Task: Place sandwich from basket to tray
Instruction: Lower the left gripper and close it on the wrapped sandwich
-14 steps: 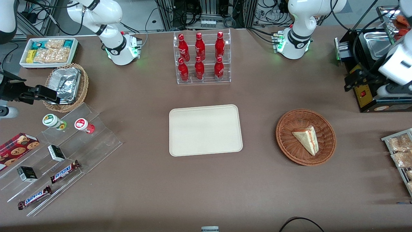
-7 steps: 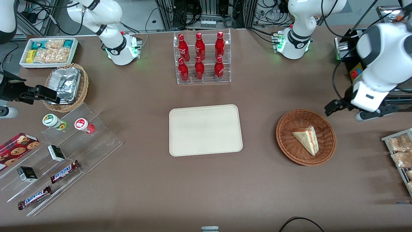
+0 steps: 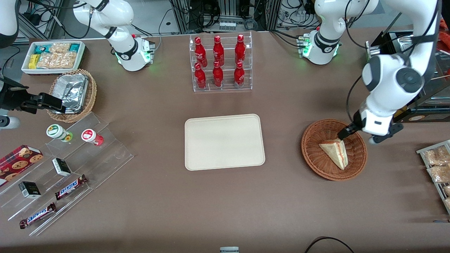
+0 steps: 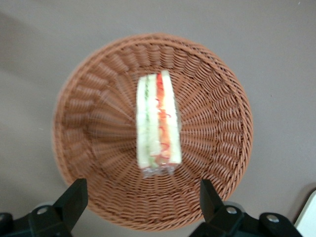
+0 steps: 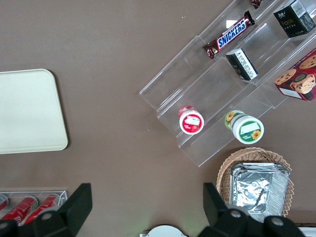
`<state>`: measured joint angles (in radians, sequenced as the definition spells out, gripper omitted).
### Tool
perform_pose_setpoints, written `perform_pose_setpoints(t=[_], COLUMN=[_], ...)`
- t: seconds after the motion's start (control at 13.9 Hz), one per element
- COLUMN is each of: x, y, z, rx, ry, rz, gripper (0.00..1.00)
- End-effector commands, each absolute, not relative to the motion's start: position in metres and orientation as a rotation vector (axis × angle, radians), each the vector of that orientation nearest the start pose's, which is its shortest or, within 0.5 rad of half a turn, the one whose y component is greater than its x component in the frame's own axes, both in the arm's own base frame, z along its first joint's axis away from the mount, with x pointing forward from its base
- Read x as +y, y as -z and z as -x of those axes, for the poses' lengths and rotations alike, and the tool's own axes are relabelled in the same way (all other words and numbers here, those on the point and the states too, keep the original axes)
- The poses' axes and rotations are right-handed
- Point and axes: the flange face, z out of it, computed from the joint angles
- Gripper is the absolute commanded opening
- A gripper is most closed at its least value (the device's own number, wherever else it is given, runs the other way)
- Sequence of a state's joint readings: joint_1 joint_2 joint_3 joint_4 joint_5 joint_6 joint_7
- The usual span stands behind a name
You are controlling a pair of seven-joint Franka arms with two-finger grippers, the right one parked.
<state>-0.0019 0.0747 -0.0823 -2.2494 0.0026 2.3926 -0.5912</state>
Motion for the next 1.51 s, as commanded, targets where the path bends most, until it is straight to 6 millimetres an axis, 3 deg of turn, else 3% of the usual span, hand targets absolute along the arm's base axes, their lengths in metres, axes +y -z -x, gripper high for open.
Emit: perform_pose_setpoints(t=[0.0, 0.5, 0.86, 1.01, 1.08, 1.15, 1.22, 1.3, 1.44], x=[-0.052, -0.047, -0.046, -0.047, -0.046, -0.046, -0.045, -0.044, -0.044], y=[-0.31, -0.272, -0.266, -0.258, -0.256, -0.256, -0.257, -0.259, -0.261], z=[-0.544, -0.55, -0.552, -0.554, -0.554, -0.554, -0.554, -0.555, -0.555], rx=[-0.83, -0.817, -0.82, -0.821, -0.823, -0.814, -0.79, -0.778, -0.775], ry=[0.104, 0.108, 0.11, 0.12, 0.123, 0.123, 0.129, 0.138, 0.143], rz=[3.061, 3.053, 3.055, 3.059, 3.059, 3.06, 3.06, 3.056, 3.056], gripper=[1.0, 1.0, 1.0, 0.95, 0.77, 0.39, 0.08, 0.0, 0.0])
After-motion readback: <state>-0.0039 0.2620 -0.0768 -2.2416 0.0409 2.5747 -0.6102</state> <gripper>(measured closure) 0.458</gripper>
